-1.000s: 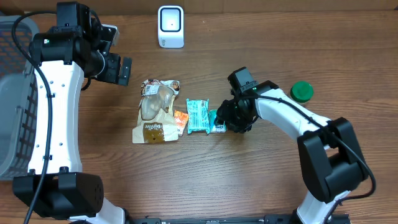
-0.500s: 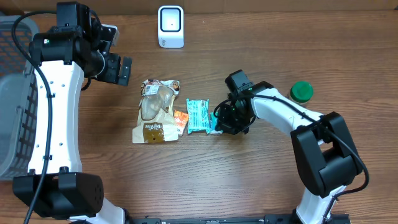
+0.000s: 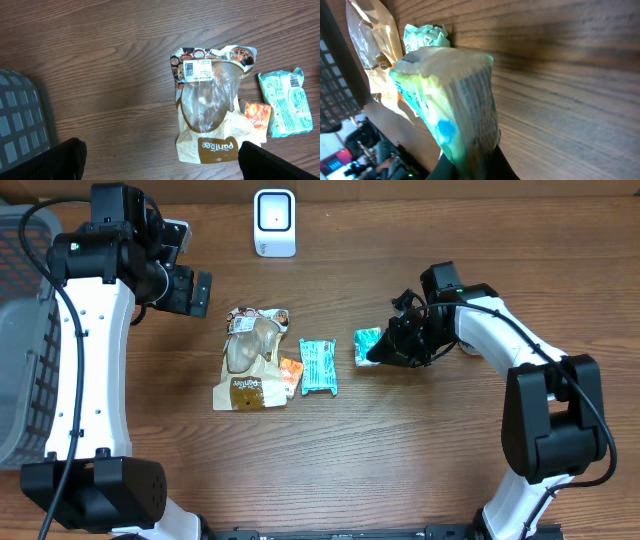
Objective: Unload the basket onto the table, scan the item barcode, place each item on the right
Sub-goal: 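Lower the right gripper onto the teal bag and grasp it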
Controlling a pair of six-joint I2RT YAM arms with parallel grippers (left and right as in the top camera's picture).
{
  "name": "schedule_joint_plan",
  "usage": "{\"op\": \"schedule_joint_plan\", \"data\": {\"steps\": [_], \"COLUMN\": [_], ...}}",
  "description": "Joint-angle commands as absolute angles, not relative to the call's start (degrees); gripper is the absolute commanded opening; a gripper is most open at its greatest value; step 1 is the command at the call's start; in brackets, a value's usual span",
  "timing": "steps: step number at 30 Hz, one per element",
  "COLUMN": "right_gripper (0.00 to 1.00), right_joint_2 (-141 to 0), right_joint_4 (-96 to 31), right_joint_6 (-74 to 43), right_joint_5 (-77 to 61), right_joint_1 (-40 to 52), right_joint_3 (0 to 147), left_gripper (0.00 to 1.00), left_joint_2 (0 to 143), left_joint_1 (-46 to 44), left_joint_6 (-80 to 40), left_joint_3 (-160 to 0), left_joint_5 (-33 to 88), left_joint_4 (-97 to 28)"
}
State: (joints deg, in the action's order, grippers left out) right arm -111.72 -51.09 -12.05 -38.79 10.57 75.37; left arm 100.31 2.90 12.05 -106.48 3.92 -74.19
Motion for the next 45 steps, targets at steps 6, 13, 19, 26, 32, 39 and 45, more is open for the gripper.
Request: {"op": "schedule_joint_plan", "data": {"steps": [6,13,19,26,32,39,45], "right_gripper": [0.26,0.6,0.58,0.45,0.36,0.12,0.04], "right_joint_2": [-111.9,-111.9,-111.9,-112.5,-116.3,-118.3,-117.0], "right_joint_4": [-49.5,-50.3,-51.3,-48.6,-47.7,-47.4,-50.5], "right_joint_6": [-5.5,-6.0,-8.1,-13.2,-16.6,-18.0,-18.0], "right_joint_5": [-27.9,-22.5,-22.5,-22.5,-23.0,-25.0,-32.9], "right_joint_1": [12.8,14.1,12.7,12.4,12.4,12.4,11.1], "right_joint_3": [76.6,76.6,76.6,76.5,76.5,76.6,79.0], "left_gripper": [1.0,1.0,1.0,1.0,1.0,1.0,1.0], "left_joint_2": [100.4,100.4,100.4,100.4,100.4,100.4,100.4], "left_joint_1": [3.0,3.0,3.0,3.0,3.0,3.0,3.0], "left_joint_6": [12.7,12.7,12.7,12.7,12.7,12.7,12.7], "left_joint_3": [-107.0,-107.0,-107.0,-107.0,-107.0,-107.0,-107.0], "left_joint_5": [4.5,4.5,4.5,4.5,4.5,4.5,4.5], "left_joint_4": [-74.3,-74.3,-74.3,-74.3,-74.3,-74.3,-74.3]}}
